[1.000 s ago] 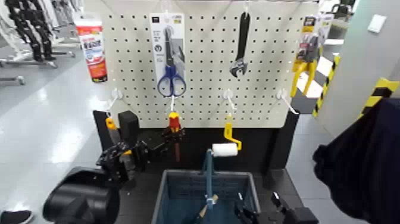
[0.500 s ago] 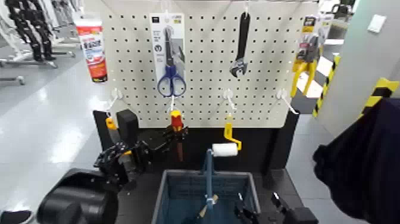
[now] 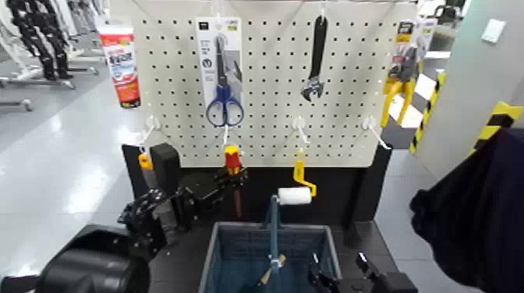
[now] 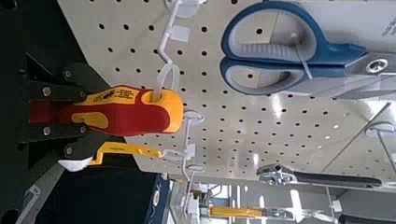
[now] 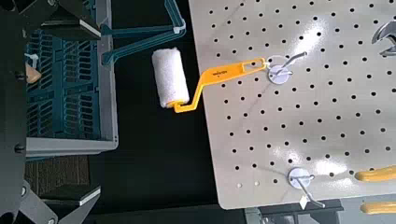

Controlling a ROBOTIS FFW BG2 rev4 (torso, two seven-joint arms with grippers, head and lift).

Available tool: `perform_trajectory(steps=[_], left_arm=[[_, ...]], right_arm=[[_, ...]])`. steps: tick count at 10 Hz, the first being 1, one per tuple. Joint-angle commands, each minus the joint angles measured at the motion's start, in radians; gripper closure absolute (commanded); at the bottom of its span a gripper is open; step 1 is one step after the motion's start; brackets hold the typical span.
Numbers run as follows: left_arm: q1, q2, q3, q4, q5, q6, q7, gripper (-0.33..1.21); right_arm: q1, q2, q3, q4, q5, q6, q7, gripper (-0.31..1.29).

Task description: Put the red screwdriver into the crate.

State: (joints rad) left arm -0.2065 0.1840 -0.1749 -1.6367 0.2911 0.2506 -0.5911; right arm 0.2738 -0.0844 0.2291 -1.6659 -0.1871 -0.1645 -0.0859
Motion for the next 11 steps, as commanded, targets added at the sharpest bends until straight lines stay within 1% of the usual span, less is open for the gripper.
perform_trajectory(steps=[1,4,6,7,11], left_arm=[[0.062,-0.005,0.026,-0.088,0.017,0.108,0.014,1.2],[0.107,-0.003,0.04,-0.107,0.082,0.151,0.011,1.2],[0.127,-0.003,0.048,-0.084,0.145,0.162,0.014,1.2],[0.128,-0.003,0.045,-0.061,0.157,0.156,0.014,1.2],[0.114,-0.005,-0.006,0.118,0.258,0.081,0.013,1.2]], right_arm=[[0.004,0.002,-0.004,-0.003,0.0,-0.004,0.0,0.14],[0.004,0.002,-0.004,-0.005,-0.002,-0.004,0.0,0.14],[0.004,0.003,-0.004,-0.005,-0.003,-0.004,0.001,0.14],[0.004,0.003,-0.002,-0.005,-0.003,-0.006,0.001,0.14],[0.004,0.003,-0.002,-0.003,-0.005,-0.006,0.001,0.14]])
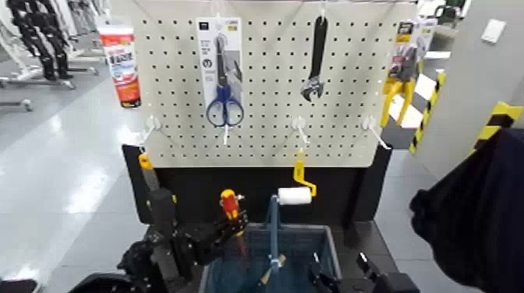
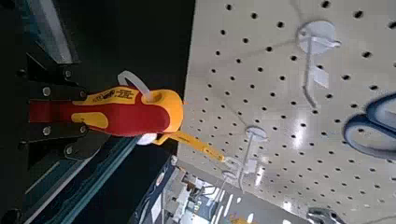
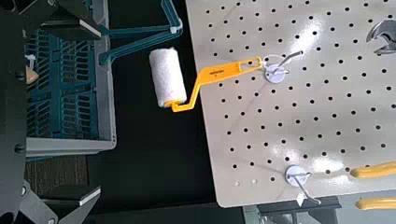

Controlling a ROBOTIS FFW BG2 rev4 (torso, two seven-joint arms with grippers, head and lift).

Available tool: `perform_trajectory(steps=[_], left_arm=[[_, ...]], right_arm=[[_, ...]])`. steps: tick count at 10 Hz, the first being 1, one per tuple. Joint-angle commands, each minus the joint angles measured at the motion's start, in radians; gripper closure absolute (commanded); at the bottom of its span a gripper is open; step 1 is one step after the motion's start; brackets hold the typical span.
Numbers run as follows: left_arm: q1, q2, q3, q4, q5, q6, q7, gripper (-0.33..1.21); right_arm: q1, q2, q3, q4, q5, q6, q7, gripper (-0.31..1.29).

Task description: Put the red screwdriver into the crate.

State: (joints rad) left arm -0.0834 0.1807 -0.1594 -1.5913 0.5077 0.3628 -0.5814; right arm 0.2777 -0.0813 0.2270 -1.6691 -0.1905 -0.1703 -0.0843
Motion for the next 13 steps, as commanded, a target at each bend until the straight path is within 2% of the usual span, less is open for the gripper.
perform_trajectory(steps=[1,5,7,9,10,11,13], left_arm=[[-0.013,-0.003,-0.031,0.109,0.063,-0.044,0.005,1.2],[-0.033,-0.004,-0.072,0.192,0.224,-0.024,0.068,1.19],[-0.041,-0.001,-0.086,0.18,0.224,-0.024,0.069,1.05],[-0.044,0.003,-0.098,0.172,0.218,-0.028,0.068,0.43],[-0.045,0.005,-0.098,0.168,0.212,-0.035,0.068,0.22],[-0.045,0.006,-0.098,0.156,0.193,-0.036,0.068,0.13],[-0.047,0.006,-0.091,0.122,0.149,-0.044,0.066,0.12]], right_arm=[[0.0,0.0,0.0,0.0,-0.001,-0.002,0.0,0.14],[-0.002,0.0,0.002,0.005,-0.003,-0.006,0.001,0.14],[-0.002,0.0,0.0,0.006,-0.004,-0.011,0.001,0.14],[-0.002,0.0,0.0,0.009,-0.007,-0.014,0.001,0.14],[-0.002,0.0,0.0,0.011,-0.007,-0.014,0.001,0.14],[-0.003,-0.002,0.0,0.011,-0.009,-0.014,0.001,0.14],[-0.003,-0.002,0.002,0.011,-0.009,-0.014,0.001,0.14]])
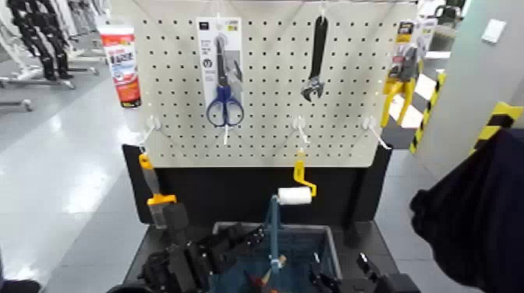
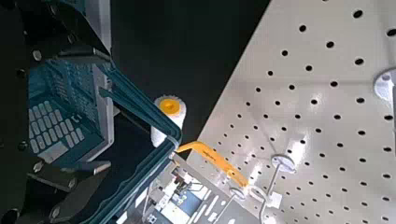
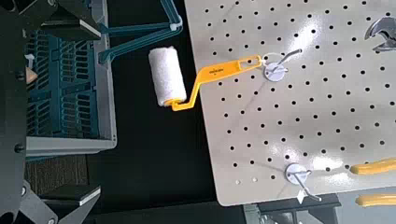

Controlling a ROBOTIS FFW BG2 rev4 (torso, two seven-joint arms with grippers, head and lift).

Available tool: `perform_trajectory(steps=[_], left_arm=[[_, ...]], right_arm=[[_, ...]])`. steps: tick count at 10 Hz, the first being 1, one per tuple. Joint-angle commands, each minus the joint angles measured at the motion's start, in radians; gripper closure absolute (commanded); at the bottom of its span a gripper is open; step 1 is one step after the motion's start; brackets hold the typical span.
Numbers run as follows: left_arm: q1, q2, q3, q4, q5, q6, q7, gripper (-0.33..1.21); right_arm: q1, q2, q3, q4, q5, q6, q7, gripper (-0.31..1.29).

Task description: Put the red screwdriver into the crate.

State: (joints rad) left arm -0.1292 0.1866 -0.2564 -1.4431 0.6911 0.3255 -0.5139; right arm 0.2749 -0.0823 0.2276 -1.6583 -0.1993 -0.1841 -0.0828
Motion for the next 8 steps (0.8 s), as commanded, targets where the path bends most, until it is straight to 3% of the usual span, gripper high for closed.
perform_trajectory(steps=[1,4,8], left_arm=[[0.0,0.002,0.012,-0.042,-0.056,-0.013,-0.002,0.12],[0.026,0.007,0.026,-0.097,-0.128,-0.097,0.014,0.12],[0.172,-0.006,0.111,-0.246,-0.321,-0.191,0.158,0.12]], right_arm=[[0.0,-0.001,0.001,0.0,0.0,0.0,0.0,0.14],[0.001,-0.002,-0.001,-0.001,0.0,0.0,0.0,0.14],[0.006,0.001,-0.007,-0.006,0.0,0.0,0.0,0.14]])
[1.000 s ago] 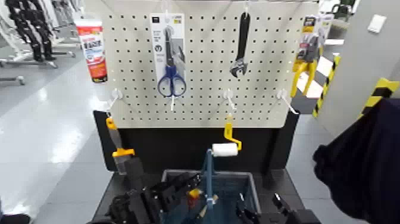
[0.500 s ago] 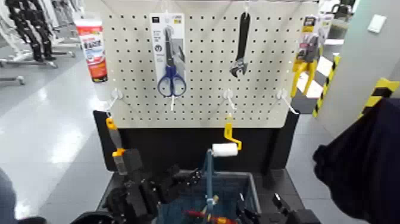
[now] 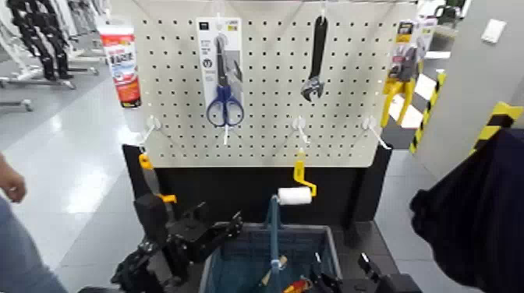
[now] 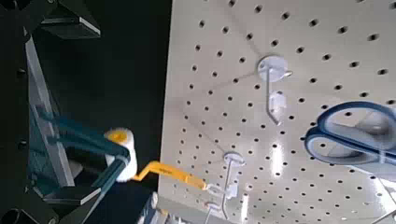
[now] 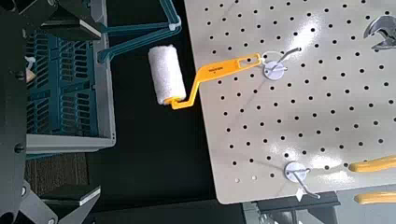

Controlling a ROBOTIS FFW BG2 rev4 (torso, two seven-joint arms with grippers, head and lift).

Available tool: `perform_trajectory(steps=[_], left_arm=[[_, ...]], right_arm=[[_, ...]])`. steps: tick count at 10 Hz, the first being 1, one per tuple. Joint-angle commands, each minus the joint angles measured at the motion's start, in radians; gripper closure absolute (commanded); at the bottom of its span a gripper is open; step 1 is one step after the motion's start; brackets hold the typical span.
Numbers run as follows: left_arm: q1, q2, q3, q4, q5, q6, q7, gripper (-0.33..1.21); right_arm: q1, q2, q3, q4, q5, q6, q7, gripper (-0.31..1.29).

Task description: Put the red screwdriver into the crate.

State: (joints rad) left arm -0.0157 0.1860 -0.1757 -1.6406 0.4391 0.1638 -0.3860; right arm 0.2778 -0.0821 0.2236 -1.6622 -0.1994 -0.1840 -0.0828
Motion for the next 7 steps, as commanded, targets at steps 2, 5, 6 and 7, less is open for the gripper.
perform_trajectory(steps=[2,5,6,7], left_arm=[[0.129,-0.014,0.065,-0.094,-0.158,-0.067,0.062,0.12],[0.238,-0.065,0.108,-0.116,-0.272,-0.179,0.15,0.12],[0.26,-0.083,0.124,-0.116,-0.299,-0.204,0.156,0.12],[0.275,-0.082,0.122,-0.116,-0.315,-0.24,0.187,0.12]], right_arm=[[0.004,0.001,-0.007,-0.004,0.003,-0.002,0.0,0.14],[0.012,0.005,-0.016,-0.011,0.023,-0.008,0.0,0.14],[0.015,0.005,-0.018,-0.013,0.034,-0.02,0.0,0.14],[0.017,0.007,-0.02,-0.014,0.035,-0.023,0.0,0.14]])
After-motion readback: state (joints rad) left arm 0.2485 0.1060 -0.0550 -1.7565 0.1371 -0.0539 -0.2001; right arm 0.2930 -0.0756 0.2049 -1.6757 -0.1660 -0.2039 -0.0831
